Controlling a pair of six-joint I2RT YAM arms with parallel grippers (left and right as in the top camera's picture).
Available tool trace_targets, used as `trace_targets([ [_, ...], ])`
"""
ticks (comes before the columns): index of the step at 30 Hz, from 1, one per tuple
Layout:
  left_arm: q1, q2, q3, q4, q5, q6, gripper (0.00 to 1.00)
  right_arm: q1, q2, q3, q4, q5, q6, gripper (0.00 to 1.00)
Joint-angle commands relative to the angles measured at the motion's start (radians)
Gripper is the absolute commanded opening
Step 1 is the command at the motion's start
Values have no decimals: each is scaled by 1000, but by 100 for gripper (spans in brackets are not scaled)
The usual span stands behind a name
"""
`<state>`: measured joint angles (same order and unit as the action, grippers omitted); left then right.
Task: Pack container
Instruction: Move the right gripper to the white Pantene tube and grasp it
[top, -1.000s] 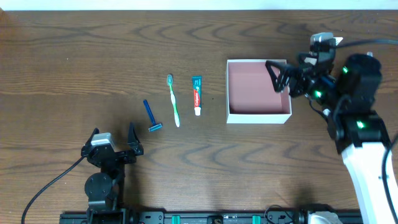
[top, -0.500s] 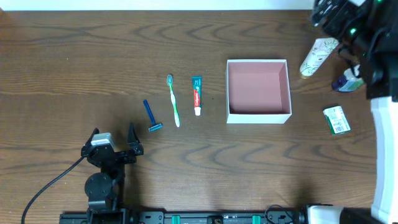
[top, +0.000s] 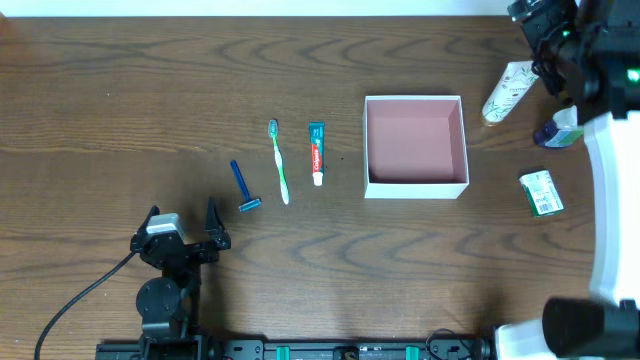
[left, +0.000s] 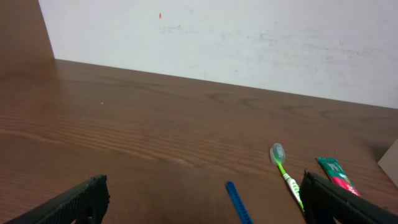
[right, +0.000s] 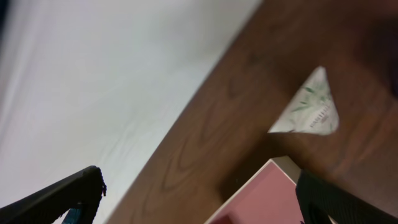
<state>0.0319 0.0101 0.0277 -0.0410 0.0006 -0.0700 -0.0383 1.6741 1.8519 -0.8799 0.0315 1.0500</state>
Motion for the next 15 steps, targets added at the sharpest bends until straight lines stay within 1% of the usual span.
trace_targets([
  [1,5,-4,-24,-31,-11,14,98,-36,81,11,-8,31,205,99],
  [5,5,-4,-24,-31,-11,14,98,-71,155,11,2,-26,260,99],
  [9,5,-4,-24,-31,-11,14,98,-105,217,11,24,-98,266,99],
  [15,5,-4,-24,-31,-11,14,98,-118,251,11,28,-104,266,99],
])
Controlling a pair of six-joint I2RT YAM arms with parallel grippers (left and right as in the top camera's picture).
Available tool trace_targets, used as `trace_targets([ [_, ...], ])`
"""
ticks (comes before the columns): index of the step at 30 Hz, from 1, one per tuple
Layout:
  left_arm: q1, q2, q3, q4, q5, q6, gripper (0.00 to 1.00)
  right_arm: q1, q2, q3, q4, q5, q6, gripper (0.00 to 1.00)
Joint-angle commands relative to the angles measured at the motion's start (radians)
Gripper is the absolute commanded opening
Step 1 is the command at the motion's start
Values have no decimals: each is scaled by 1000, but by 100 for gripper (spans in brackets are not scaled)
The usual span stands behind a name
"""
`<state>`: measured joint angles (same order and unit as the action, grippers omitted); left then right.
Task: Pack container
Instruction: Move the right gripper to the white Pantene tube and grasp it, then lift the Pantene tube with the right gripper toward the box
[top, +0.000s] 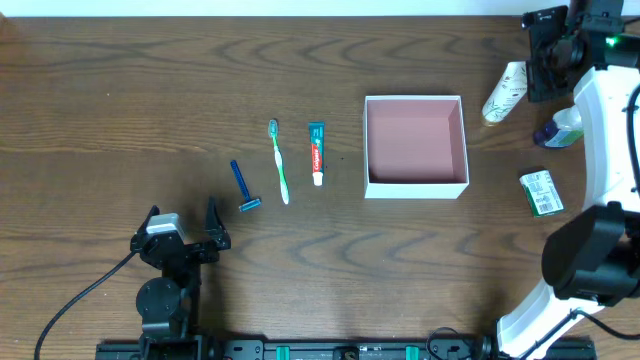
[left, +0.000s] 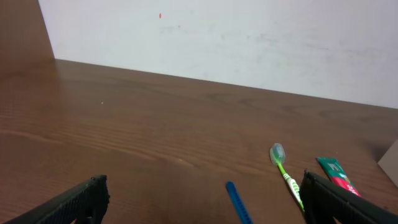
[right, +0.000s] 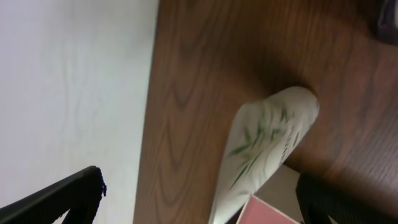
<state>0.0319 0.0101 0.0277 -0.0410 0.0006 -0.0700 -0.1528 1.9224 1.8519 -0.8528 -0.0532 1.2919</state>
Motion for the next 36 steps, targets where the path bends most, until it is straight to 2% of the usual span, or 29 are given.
trace_targets([
  [1,5,-4,-24,-31,-11,14,98,-3,3,11,0,-19,24,99],
  [9,5,-4,-24,-31,-11,14,98,-3,43,11,-24,-15,73,99],
  [24,5,-4,-24,-31,-11,14,98,-7,76,11,-19,38,72,98],
  [26,5,-4,-24,-31,-11,14,98,-7,76,11,-20,43,72,96],
  [36,5,-4,-24,-31,-11,14,98,-7,76,11,-34,43,72,70],
])
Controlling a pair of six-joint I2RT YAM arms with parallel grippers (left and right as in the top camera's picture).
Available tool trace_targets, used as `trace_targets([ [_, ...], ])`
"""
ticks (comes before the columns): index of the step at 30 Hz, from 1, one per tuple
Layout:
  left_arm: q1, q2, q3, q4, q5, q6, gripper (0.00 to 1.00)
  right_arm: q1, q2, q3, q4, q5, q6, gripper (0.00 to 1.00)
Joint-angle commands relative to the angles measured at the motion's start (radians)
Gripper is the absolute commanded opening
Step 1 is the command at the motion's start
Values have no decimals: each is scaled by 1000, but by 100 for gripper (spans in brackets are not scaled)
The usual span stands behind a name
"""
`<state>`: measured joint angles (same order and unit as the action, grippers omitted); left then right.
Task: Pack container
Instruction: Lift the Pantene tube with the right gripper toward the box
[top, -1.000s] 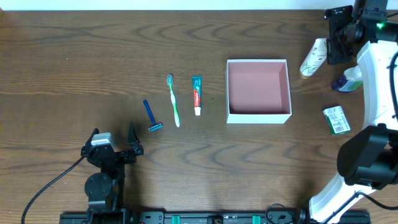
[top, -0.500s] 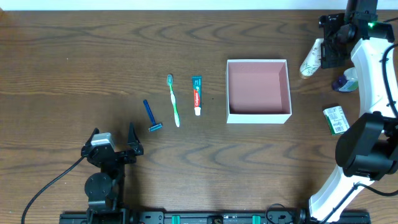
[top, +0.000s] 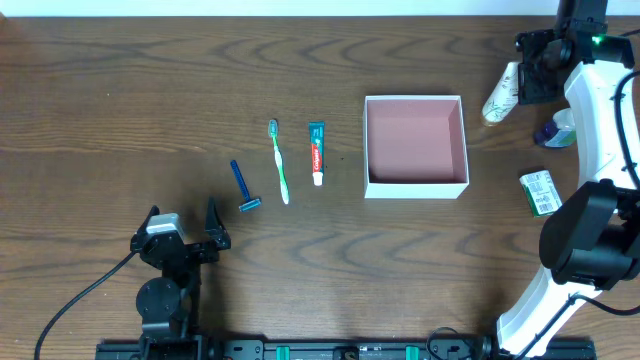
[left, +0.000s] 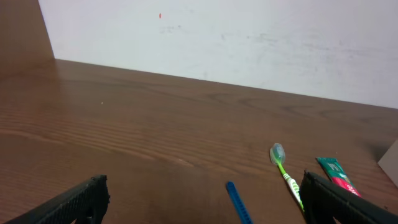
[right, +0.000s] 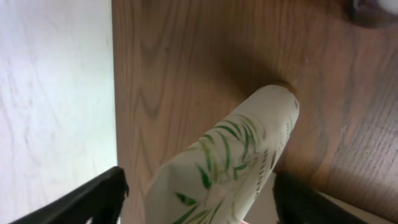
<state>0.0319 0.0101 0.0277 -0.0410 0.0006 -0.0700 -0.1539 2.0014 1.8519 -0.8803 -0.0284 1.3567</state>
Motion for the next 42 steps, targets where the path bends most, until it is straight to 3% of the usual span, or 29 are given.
trace_targets([
  [1,5,-4,-24,-31,-11,14,98,-6,-3,11,-8,20,8,69],
  [3,5,-4,-24,-31,-11,14,98,-6,-3,11,-10,25,8,66],
  [8,5,-4,-24,-31,-11,14,98,-6,-3,11,-14,24,8,50],
  [16,5,-4,-24,-31,-11,14,98,-8,-3,11,-29,24,8,40],
  [25,5,-4,-24,-31,-11,14,98,-12,-3,11,-34,24,8,20],
  [42,5,-4,-24,-31,-11,14,98,-11,-3,11,-86,13,-2,1],
])
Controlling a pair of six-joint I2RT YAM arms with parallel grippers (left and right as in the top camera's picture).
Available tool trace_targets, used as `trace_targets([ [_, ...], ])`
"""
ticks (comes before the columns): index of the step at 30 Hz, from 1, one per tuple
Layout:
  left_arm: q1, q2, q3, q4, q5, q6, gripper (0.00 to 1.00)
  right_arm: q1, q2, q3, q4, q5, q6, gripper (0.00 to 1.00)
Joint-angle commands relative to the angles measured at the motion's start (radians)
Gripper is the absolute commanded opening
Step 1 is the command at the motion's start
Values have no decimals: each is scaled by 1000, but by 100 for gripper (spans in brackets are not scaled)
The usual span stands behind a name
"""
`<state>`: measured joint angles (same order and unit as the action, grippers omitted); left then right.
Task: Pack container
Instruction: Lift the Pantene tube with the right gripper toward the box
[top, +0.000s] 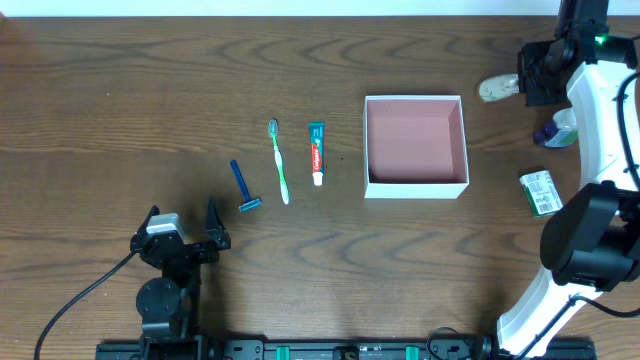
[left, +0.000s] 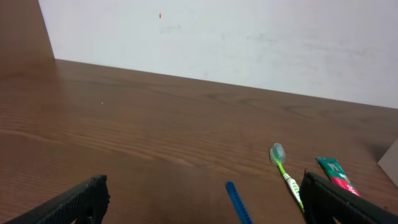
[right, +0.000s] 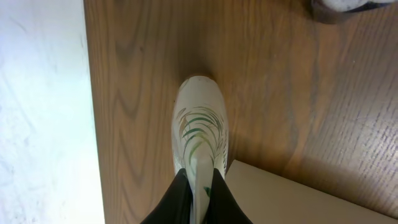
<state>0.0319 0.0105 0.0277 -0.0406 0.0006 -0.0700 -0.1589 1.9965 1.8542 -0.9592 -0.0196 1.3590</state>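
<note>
A white box with a pink inside (top: 416, 145) stands mid-table. My right gripper (top: 527, 88) is shut on the flat end of a white tube with a green leaf print (right: 199, 134), held just beyond the box's far right corner (right: 273, 186); the same tube (top: 497, 89) points left in the overhead view. Left of the box lie a toothpaste tube (top: 317, 152), a green toothbrush (top: 279, 162) and a blue razor (top: 242, 186). My left gripper (top: 182, 232) rests open near the front edge, with the razor (left: 237, 200) ahead of its fingers.
A blue-capped bottle (top: 560, 131) and a small green-and-white packet (top: 542, 192) lie right of the box. The right arm's white links (top: 600, 110) run down the table's right side. A white wall (left: 217, 37) rises behind the far edge.
My right gripper has shut on the leaf-print tube, which lay slanted by the box's far right corner and now points left, held in the fingers. The left arm has not moved.
My right gripper was open above the far right corner, with the tube lying slanted on the table. It then came closer, with its fingers on either side of the tube. Now it is shut on the tube's flat end. The left gripper stayed still and open.
</note>
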Motion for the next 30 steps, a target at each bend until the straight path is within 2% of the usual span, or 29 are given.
trace_targets([
  [1,5,-5,-24,-32,-11,14,98,-6,2,9,-8,3,-6,1],
  [5,5,-5,-24,-32,-11,14,98,-6,1,9,-5,-12,-16,1],
  [15,5,-5,-24,-32,-11,14,98,-5,-5,9,61,-58,-169,1],
  [24,5,-5,-24,-32,-11,14,98,-5,-20,9,168,-211,-278,1],
  [30,5,-5,-24,-32,-11,14,98,-3,-54,9,293,-377,-445,1],
])
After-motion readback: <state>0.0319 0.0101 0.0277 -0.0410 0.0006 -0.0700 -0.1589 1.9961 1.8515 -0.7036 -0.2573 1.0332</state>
